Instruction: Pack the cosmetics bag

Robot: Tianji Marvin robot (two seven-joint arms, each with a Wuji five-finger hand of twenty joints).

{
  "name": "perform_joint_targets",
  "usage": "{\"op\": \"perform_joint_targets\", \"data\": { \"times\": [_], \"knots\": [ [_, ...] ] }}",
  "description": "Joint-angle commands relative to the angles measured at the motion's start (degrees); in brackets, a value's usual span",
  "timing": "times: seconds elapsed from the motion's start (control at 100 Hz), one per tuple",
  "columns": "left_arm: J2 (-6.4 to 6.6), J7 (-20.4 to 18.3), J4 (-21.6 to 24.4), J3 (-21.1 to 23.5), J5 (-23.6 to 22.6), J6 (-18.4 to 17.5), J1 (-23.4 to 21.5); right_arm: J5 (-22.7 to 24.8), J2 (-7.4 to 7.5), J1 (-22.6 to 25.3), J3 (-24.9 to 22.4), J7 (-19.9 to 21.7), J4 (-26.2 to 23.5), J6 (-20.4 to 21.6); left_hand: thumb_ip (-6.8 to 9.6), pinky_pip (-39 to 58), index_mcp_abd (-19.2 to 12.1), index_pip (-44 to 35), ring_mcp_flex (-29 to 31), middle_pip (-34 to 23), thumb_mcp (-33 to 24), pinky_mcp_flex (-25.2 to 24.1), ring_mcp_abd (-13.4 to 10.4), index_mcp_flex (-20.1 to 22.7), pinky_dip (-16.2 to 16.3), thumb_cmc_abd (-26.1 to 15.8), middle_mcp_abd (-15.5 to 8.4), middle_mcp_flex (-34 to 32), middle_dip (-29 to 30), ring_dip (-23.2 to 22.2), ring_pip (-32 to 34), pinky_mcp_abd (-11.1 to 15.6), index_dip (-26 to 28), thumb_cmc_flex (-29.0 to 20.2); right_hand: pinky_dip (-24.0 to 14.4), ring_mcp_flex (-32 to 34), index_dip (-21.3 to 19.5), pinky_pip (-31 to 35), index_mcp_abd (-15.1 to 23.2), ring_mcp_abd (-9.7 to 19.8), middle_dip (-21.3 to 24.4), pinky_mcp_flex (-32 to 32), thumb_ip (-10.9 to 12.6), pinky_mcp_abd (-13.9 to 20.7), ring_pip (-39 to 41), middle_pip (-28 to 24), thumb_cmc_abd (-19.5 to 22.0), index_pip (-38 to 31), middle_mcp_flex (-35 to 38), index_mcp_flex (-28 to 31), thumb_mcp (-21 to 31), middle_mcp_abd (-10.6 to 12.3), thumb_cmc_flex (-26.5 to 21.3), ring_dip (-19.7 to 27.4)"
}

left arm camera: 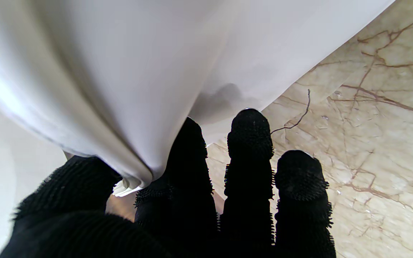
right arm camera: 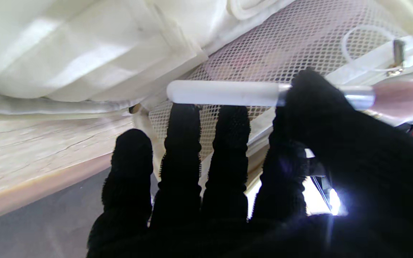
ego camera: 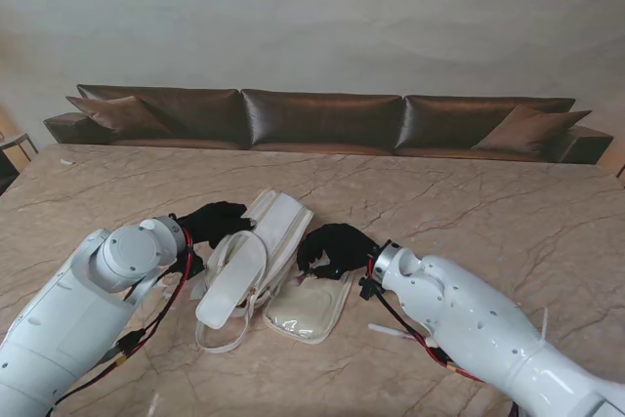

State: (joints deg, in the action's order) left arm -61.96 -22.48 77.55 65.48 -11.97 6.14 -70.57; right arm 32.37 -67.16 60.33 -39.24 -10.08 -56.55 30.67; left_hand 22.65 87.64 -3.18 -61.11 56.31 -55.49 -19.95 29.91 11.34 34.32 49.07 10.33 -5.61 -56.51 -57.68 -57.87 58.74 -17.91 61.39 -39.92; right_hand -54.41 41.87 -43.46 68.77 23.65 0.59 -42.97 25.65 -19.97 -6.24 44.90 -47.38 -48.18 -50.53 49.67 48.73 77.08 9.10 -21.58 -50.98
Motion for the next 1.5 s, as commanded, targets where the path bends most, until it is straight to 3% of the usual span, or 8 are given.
{"op": "perform_joint_targets", "data": {
  "times": [0.0,0.41,0.68,1.35,1.49],
  "knots": [
    [-0.01,-0.20,0.30,0.27,0.22,0.11,-0.07,0.02,-0.93,-0.77,0.66,-0.21,0.14,0.46,2.52,0.09,-11.57,-4.22,-0.83,0.11,-6.61,-0.26,0.34,0.68,1.20,-6.21,-8.04,0.49,-0.60,-0.33,-0.16,-0.41,0.62,-6.41,-1.65,-3.07,-0.75,-0.26,1.91,0.14,-0.76,-1.69,3.20,1.07,-0.89,1.02,3.84,-3.20,0.97,3.35,1.79,0.44,-2.71,-0.62],
    [0.28,-1.11,1.04,0.88,-0.07,0.69,-0.42,-2.61,-3.38,-4.52,6.24,-1.00,7.26,5.52,2.35,0.26,-11.57,-4.18,-0.88,0.14,-6.46,-0.25,0.31,0.61,1.22,-6.25,-8.06,0.59,-0.60,-0.29,-0.11,-0.29,0.64,-6.51,-3.36,-15.20,0.52,-5.30,1.68,1.82,-0.20,-10.96,3.12,4.39,-0.94,2.83,3.65,-3.28,0.00,3.58,2.16,1.08,-2.35,-0.07],
    [0.48,-1.81,1.35,1.06,-0.18,0.80,-0.47,-2.93,-4.02,-5.93,8.20,-0.93,9.93,6.82,2.37,0.25,-11.64,-4.19,-0.92,0.16,-6.45,-0.26,0.28,0.59,1.14,-6.32,-8.14,0.60,-0.58,-0.24,-0.15,-0.27,0.69,-6.46,-3.10,-23.38,1.08,-8.65,1.28,1.91,2.89,-18.21,2.95,5.97,-0.16,3.52,3.97,-3.51,-7.68,3.22,1.95,-0.43,-2.49,2.89],
    [0.60,-2.87,1.17,0.34,0.37,1.44,0.10,-4.33,-5.02,-7.71,9.99,-0.59,15.63,9.15,2.52,0.19,-11.46,-4.22,-0.98,0.08,-6.57,-0.45,0.39,0.55,1.08,-6.39,-8.08,0.62,-0.60,-0.23,-0.11,-0.30,0.88,-6.41,-2.82,-26.89,2.31,-8.49,1.18,2.07,6.29,-20.57,2.25,6.45,0.29,3.19,4.49,-3.45,-11.70,3.71,0.91,-1.02,-3.36,4.18],
    [0.58,-2.81,1.09,0.27,0.30,1.56,0.20,-1.82,-5.08,-7.95,10.73,-3.32,16.03,8.86,2.55,0.26,-11.50,-4.20,-0.98,0.06,-6.57,-0.38,0.41,0.55,1.10,-6.38,-8.04,0.58,-0.60,-0.23,-0.08,-0.34,0.89,-6.31,-2.81,-26.73,2.50,-8.25,1.75,1.92,6.58,-20.25,2.19,6.32,0.55,3.03,4.44,-3.32,-11.78,3.44,0.80,-1.05,-3.19,4.27]
  ]
}}
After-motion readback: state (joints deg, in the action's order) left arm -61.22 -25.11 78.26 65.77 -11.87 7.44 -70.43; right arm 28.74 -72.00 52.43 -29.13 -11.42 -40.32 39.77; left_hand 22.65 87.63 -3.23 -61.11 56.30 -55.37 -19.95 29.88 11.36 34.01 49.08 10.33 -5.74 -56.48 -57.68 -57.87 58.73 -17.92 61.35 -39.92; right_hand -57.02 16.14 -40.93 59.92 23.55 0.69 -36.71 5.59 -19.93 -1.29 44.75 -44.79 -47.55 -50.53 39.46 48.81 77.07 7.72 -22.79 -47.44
